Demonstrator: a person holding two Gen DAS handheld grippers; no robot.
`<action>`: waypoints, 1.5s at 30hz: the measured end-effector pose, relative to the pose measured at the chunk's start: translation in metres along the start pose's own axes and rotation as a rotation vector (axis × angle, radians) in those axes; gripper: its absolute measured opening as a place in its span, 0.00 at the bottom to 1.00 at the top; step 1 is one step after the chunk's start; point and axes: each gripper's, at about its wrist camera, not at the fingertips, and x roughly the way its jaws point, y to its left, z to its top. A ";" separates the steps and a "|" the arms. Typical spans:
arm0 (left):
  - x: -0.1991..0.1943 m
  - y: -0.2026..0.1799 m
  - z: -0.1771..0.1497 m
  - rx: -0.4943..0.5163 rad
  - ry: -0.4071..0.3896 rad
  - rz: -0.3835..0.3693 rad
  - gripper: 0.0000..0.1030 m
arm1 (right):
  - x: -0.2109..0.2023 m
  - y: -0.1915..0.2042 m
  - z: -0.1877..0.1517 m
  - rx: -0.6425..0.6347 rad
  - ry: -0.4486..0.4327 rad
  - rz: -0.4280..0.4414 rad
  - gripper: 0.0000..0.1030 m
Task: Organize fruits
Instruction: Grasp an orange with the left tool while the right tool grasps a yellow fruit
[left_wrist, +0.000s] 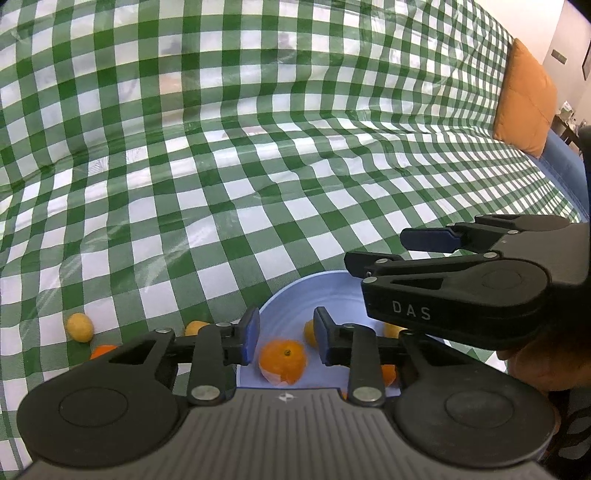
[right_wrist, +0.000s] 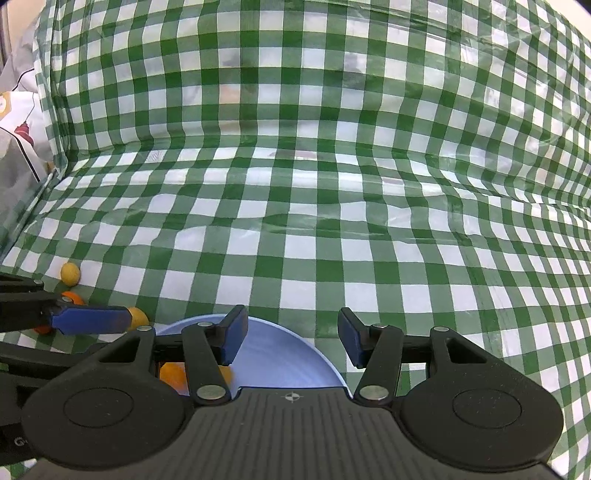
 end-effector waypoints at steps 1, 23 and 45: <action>-0.001 -0.001 0.001 -0.004 -0.004 0.003 0.32 | 0.000 0.001 0.001 0.004 -0.002 0.002 0.54; -0.067 0.169 -0.024 -0.431 0.002 0.138 0.17 | -0.007 0.028 0.015 0.132 -0.042 0.242 0.20; 0.004 0.152 -0.023 -0.492 0.135 0.124 0.42 | 0.058 0.147 -0.001 -0.278 0.111 0.143 0.36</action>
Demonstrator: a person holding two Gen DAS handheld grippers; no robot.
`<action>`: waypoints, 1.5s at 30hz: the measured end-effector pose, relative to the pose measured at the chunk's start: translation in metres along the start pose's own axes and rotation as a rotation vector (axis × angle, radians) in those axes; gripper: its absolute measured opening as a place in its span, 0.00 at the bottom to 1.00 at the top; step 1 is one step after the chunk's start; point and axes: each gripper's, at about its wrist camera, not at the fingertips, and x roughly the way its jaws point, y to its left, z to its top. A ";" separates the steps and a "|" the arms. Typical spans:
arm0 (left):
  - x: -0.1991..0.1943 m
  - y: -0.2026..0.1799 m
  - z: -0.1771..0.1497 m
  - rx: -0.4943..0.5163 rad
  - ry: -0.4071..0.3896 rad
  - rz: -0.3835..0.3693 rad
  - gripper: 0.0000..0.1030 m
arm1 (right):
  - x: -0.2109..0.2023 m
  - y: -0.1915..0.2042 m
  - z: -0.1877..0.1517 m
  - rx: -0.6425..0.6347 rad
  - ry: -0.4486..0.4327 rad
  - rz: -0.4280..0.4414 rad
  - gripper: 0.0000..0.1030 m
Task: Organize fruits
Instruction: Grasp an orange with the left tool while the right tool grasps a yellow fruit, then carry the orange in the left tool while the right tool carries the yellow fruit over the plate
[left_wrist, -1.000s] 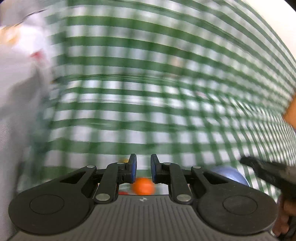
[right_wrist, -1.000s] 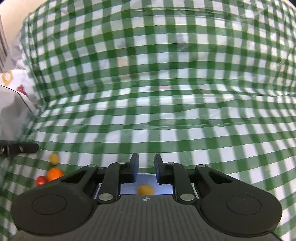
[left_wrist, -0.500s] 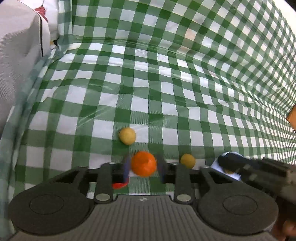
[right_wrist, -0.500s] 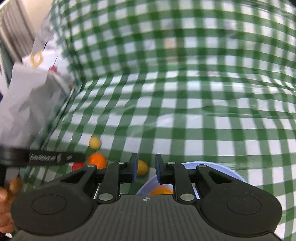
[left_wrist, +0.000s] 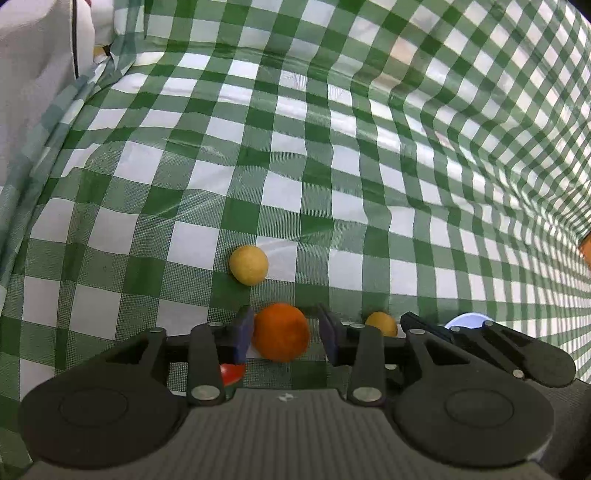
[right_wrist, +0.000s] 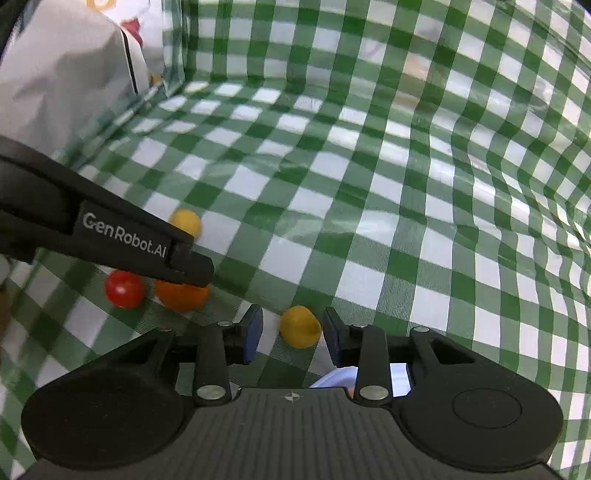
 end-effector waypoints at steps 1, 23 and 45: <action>0.001 -0.001 -0.001 0.001 0.005 0.003 0.42 | 0.003 0.001 0.000 -0.004 0.009 -0.007 0.36; 0.009 -0.011 0.006 0.049 0.022 0.047 0.38 | 0.010 0.010 -0.001 0.072 0.042 0.074 0.27; -0.044 -0.025 0.018 0.152 -0.093 0.097 0.38 | -0.058 -0.020 0.000 0.129 -0.097 0.055 0.27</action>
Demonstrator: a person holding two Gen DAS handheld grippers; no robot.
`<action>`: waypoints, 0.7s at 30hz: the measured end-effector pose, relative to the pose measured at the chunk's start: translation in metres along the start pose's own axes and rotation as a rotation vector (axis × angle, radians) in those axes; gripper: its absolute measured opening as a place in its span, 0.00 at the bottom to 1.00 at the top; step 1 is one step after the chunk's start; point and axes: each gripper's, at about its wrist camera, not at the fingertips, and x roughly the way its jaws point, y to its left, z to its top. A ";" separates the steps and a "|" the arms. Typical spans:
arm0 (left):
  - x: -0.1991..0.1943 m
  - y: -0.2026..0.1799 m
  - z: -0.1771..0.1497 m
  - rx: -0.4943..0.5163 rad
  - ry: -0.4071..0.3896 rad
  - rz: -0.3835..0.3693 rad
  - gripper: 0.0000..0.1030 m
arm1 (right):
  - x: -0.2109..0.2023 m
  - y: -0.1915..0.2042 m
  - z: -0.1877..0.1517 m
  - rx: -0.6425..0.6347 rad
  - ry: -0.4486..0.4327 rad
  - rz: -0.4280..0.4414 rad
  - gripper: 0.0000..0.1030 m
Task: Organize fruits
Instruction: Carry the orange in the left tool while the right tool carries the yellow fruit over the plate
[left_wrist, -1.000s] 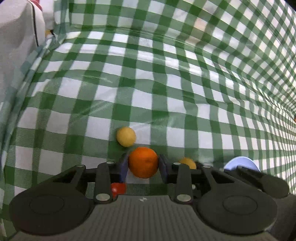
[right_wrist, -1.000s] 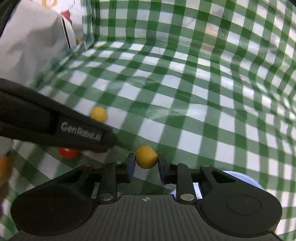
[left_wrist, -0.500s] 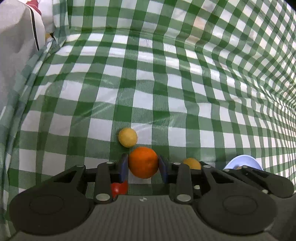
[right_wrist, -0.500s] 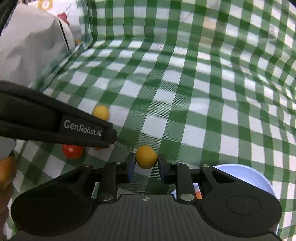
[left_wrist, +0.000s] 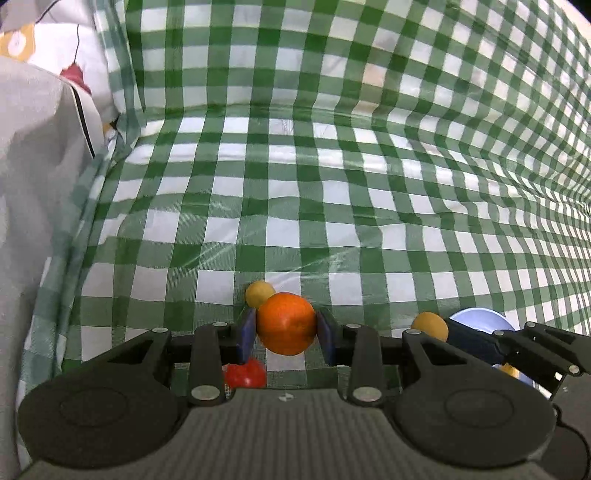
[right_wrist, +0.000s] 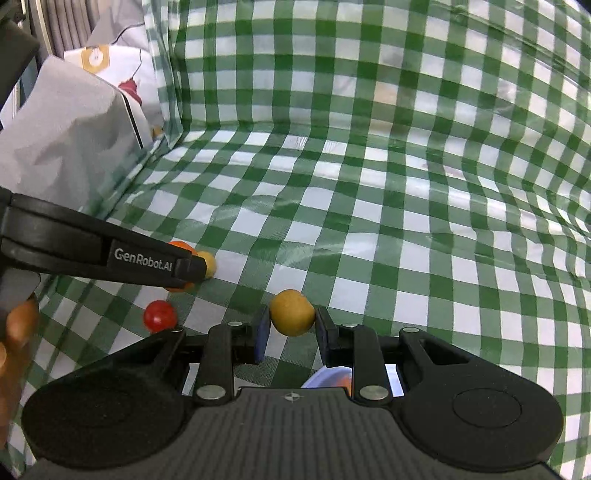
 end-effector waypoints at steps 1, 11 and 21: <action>-0.002 -0.001 -0.001 0.007 -0.002 0.002 0.38 | -0.002 -0.001 -0.001 0.005 -0.004 0.000 0.27; -0.011 -0.018 -0.004 0.062 -0.019 0.015 0.38 | -0.026 -0.031 -0.005 0.095 -0.056 -0.026 0.27; -0.004 -0.043 -0.002 0.116 -0.014 0.009 0.38 | -0.029 -0.056 -0.009 0.135 -0.061 -0.060 0.27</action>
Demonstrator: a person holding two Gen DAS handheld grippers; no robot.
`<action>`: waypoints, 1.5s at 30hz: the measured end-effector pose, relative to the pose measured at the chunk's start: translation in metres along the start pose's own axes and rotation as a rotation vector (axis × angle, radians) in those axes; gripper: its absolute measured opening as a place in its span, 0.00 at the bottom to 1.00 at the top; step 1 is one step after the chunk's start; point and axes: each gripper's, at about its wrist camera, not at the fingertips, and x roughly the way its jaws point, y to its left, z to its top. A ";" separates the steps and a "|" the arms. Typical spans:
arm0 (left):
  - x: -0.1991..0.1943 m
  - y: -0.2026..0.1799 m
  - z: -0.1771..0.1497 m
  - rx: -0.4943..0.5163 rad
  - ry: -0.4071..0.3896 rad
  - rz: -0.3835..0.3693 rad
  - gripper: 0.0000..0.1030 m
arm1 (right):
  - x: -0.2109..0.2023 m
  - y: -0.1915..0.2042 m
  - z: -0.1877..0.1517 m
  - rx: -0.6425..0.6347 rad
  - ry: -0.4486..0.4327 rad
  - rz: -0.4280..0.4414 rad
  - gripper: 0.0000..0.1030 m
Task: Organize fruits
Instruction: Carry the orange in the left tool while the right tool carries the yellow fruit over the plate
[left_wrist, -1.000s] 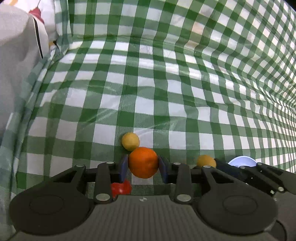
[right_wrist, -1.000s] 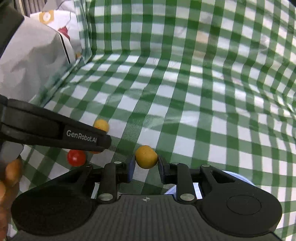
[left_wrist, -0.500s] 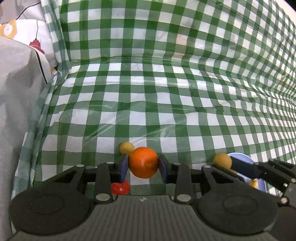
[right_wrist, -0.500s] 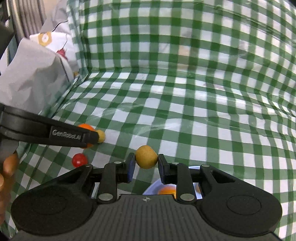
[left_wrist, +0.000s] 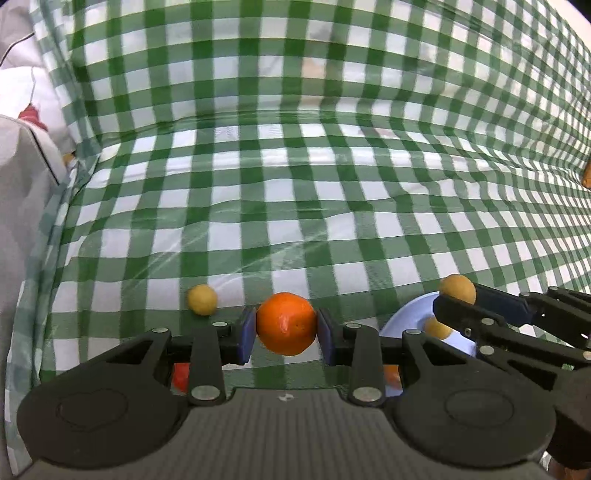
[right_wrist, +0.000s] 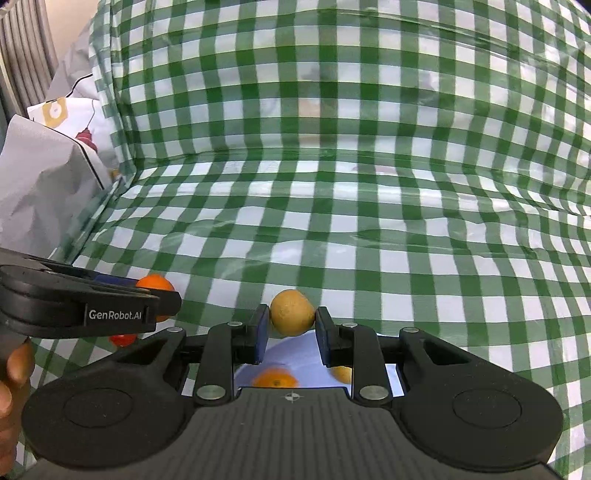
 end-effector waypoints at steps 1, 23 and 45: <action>-0.001 -0.002 0.000 0.006 -0.003 -0.004 0.38 | -0.001 -0.002 -0.001 0.001 -0.001 -0.003 0.27; 0.011 -0.028 -0.001 0.094 0.003 -0.037 0.38 | -0.018 -0.042 -0.016 0.038 -0.002 -0.068 0.27; 0.026 -0.016 0.014 0.134 0.032 -0.070 0.38 | -0.018 -0.058 -0.020 0.092 -0.010 -0.117 0.27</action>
